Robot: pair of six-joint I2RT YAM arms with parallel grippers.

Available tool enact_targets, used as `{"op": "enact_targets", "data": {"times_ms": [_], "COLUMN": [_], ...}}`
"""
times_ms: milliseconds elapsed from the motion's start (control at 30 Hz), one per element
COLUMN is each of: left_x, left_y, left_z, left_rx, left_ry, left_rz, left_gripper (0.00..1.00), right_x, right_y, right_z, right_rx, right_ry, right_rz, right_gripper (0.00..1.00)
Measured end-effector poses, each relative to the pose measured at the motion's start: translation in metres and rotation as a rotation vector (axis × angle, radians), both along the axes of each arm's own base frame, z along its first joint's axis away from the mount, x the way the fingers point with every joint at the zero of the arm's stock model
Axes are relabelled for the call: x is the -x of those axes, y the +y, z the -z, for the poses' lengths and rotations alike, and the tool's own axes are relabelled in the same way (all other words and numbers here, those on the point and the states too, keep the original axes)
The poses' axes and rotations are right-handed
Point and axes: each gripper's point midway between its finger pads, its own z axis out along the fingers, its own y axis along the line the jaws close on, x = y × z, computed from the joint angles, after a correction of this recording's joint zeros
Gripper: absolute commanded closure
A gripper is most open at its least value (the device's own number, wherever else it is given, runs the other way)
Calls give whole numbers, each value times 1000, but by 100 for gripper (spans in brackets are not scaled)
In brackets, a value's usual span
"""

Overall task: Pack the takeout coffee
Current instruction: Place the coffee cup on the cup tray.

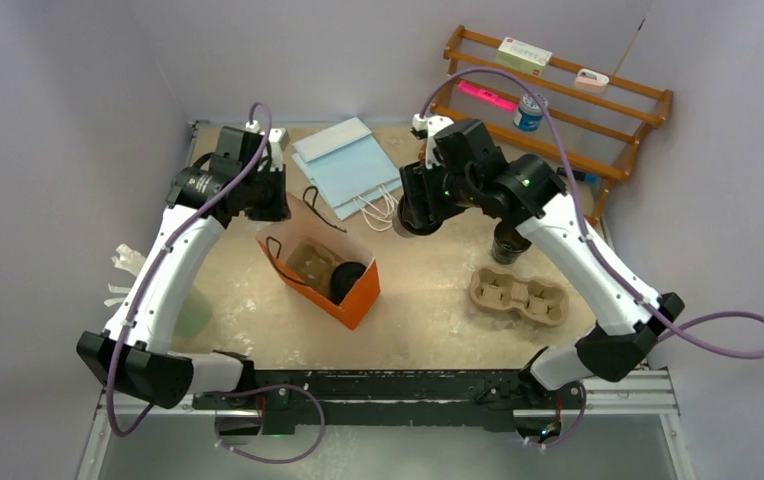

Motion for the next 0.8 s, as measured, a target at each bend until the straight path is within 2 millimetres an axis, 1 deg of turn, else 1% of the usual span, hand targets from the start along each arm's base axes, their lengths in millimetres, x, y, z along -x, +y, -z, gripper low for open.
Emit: {"op": "enact_targets", "data": {"times_ms": [67, 133, 167, 233, 300, 367, 500, 567, 700, 800], "left_x": [-3, -5, -5, -6, -9, -16, -30, -34, -40, -43], "left_y": [-15, -31, -40, -60, -76, -88, -101, -104, -107, -107], "left_z": [-6, -10, -12, -14, -12, -6, 6, 7, -1, -8], "left_rx": [30, 53, 64, 87, 103, 107, 101, 96, 86, 84], "left_ry": [-35, -66, -77, -97, -99, -86, -52, -38, -19, -13], "left_rz": [44, 94, 119, 172, 212, 235, 249, 251, 247, 227], "left_gripper": [100, 100, 100, 100, 100, 100, 100, 100, 100, 100], "right_x": [7, 10, 11, 12, 16, 20, 32, 39, 56, 75], "right_y": [-2, -1, 1, 3, 4, 6, 12, 16, 33, 50], "right_z": [-13, -33, -48, -69, -89, -102, -116, -123, -141, -160], "right_rx": [-30, -69, -100, -143, -186, -220, -273, -302, -374, -435], "right_ry": [-12, -42, -65, -102, -132, -150, -153, -151, -163, -186], "right_rz": [-12, -22, -31, -41, -59, -80, -139, -178, -274, -369], "right_gripper": [70, 71, 71, 72, 73, 73, 75, 75, 76, 76]}}
